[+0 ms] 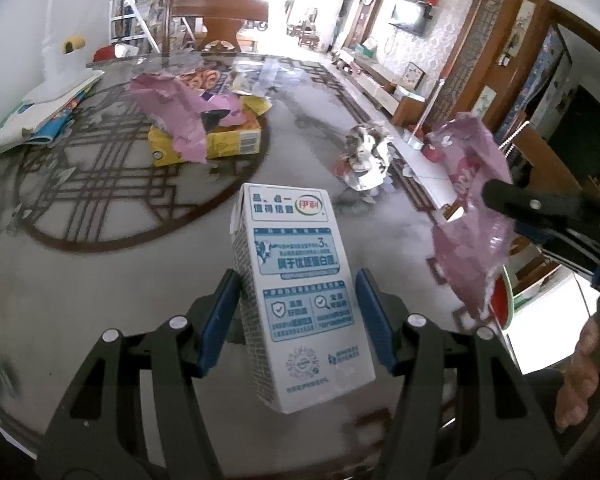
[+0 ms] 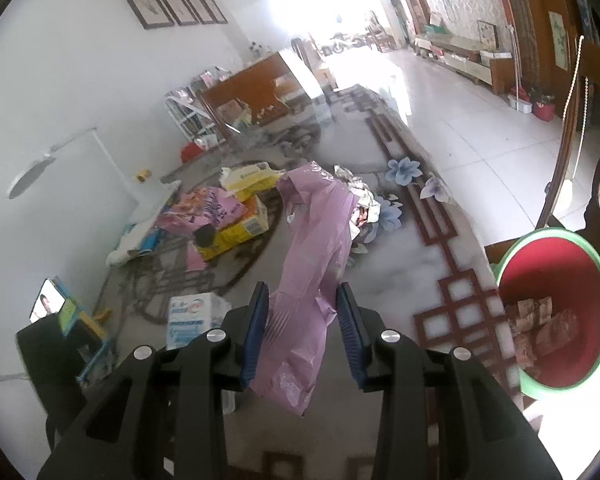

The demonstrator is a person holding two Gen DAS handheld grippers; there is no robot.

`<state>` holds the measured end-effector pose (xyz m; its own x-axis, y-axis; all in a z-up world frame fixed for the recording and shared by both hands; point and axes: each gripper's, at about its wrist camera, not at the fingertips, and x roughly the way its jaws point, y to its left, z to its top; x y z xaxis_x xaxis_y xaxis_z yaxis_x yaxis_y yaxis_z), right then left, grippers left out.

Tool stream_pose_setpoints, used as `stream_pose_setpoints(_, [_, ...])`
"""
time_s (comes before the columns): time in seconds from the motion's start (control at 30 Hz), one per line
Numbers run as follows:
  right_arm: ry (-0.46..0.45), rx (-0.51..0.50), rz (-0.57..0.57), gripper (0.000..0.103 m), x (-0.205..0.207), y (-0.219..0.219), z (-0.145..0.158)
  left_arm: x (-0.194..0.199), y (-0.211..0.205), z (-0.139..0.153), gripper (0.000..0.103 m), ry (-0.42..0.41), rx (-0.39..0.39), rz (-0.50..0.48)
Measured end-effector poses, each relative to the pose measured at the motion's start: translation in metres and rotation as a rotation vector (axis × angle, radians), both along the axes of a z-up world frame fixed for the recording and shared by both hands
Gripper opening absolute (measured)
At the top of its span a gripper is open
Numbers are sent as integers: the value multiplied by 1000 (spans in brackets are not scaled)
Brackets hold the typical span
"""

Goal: Collect trash
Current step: 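Carry the carton in the left tool and pink bag in the right tool to the red bin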

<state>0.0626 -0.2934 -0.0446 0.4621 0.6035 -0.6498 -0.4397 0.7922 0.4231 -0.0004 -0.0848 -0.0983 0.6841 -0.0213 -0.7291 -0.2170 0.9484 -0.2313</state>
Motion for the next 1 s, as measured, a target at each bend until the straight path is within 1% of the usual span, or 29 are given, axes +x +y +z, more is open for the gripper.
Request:
stream_pose_setpoints(0.1, [-27,-4,-4,36,-11,-14,9,1,-5,5,58,-11,-13,-15])
stream_pose_setpoints(0.17, [-40,8,-26,36,-14,-27,15,2,-10,12,58,-27,-22,-29])
stream_pose_setpoints(0.27, [-58,29,-80,36,-15,-50,21,3,-20,24,58,-55,-18,-55])
stream_pose_setpoints(0.37, [-76,29,-137,36,-12,-71,24,8,-30,35,58,-81,-18,-80])
stream_pose_setpoints(0.57, [-52,37,-229,36,-3,-108,10,23,-50,44,58,-97,-20,-118])
stream_pose_setpoints(0.8, [-16,37,-283,36,1,-138,-7,41,-71,43,58,-95,-39,-158])
stream_pose_setpoints(1.0, [8,39,-315,36,4,-156,-16,57,-88,39,58,-76,-52,-195])
